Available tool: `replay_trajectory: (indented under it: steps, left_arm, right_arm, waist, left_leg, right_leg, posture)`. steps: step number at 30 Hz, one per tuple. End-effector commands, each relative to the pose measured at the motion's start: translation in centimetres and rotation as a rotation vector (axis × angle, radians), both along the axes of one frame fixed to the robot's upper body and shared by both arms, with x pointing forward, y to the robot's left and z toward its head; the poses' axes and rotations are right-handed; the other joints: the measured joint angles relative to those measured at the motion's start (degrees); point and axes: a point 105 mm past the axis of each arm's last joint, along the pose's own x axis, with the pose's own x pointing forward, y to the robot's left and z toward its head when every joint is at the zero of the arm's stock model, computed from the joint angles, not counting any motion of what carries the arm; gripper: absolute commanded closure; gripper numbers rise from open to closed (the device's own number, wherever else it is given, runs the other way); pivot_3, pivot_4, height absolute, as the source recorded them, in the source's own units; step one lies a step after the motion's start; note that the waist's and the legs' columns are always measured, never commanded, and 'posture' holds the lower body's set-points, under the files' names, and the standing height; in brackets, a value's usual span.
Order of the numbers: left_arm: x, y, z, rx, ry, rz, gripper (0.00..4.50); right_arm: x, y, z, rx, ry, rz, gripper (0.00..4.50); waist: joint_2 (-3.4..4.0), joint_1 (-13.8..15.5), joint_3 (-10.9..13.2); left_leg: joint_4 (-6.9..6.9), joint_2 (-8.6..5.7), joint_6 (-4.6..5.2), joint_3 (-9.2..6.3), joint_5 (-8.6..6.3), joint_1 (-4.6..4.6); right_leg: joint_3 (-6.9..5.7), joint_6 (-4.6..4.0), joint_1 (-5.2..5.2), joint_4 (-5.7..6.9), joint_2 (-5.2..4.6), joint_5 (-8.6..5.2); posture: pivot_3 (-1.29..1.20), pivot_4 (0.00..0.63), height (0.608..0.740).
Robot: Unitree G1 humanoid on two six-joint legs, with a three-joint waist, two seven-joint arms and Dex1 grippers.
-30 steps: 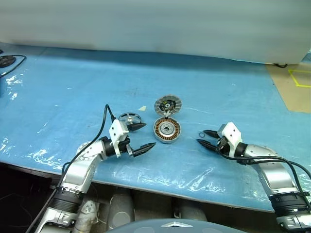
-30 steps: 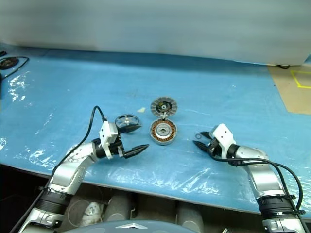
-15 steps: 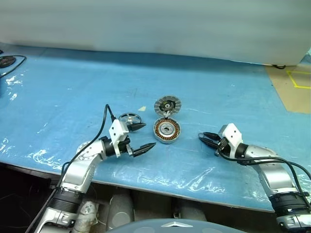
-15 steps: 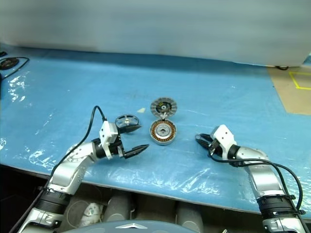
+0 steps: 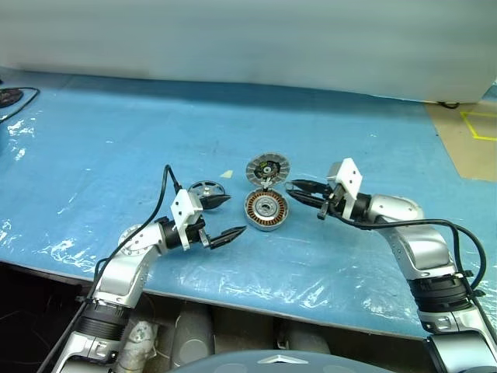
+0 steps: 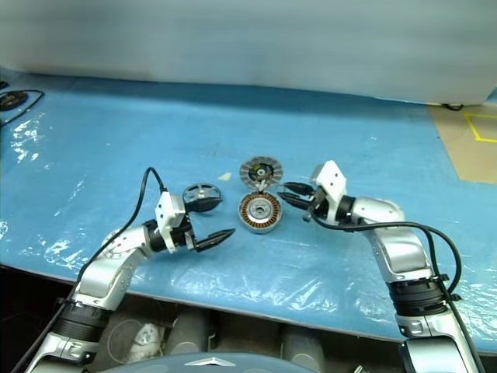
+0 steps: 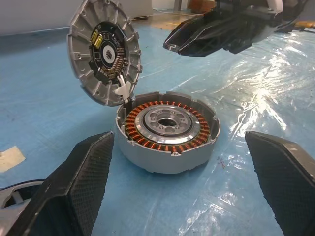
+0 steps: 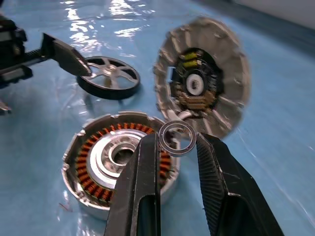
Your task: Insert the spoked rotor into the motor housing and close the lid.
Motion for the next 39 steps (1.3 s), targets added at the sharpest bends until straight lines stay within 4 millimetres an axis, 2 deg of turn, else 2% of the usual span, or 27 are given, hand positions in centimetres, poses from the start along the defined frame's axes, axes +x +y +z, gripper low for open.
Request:
replay_trajectory:
  steps: [1,10,16,29,39]
  left_arm:
    - [0.1,0.2,1.1,-0.013,-0.046,0.007,0.00]
    - [0.0,0.4,1.1,-0.015,-0.053,0.034,0.00]
    - [-0.1,0.6,0.8,-0.015,-0.054,0.044,0.00]
    - [-0.2,0.6,0.1,-0.007,-0.044,0.033,0.00]
    - [0.1,0.5,0.4,-0.010,-0.044,0.032,0.00]
  right_arm:
    - [0.0,1.9,0.2,-0.039,-0.002,0.073,3.83]
    - [1.1,3.9,-0.2,-0.098,-0.002,0.124,3.83]
    - [0.8,3.6,-2.1,-0.183,0.014,0.153,3.83]
    - [0.7,3.2,-2.7,-0.196,0.026,0.138,3.83]
    - [1.1,3.3,-2.8,-0.200,0.012,0.117,3.83]
  waist:
    - [0.00,-0.16,0.00]
    - [0.00,-0.23,0.00]
    - [0.00,-0.21,0.00]
    - [0.00,-0.22,0.00]
    - [0.00,-0.22,0.00]
  left_leg:
    - [0.01,0.00,0.00,0.00,0.00,-0.01]
    - [0.06,0.00,-0.03,0.00,0.00,0.00]
    - [0.06,-0.02,-0.03,0.00,0.00,-0.07]
    - [0.10,0.00,-0.02,0.00,0.00,-0.03]
    - [0.12,0.00,-0.02,0.00,0.00,-0.02]
  right_leg:
    - [0.01,0.00,-0.02,0.00,-0.01,0.00]
    - [0.01,-0.01,-0.06,0.09,0.01,0.01]
    - [0.01,-0.01,-0.09,0.08,0.01,0.01]
    - [0.01,-0.01,-0.09,0.12,0.02,0.02]
    - [0.01,-0.02,-0.08,0.13,0.02,0.02]
  posture:
    - [0.00,0.150,0.740]
    - [0.00,0.150,0.740]
    - [0.00,0.150,0.740]
    - [0.00,0.150,0.740]
    - [0.00,0.150,0.740]
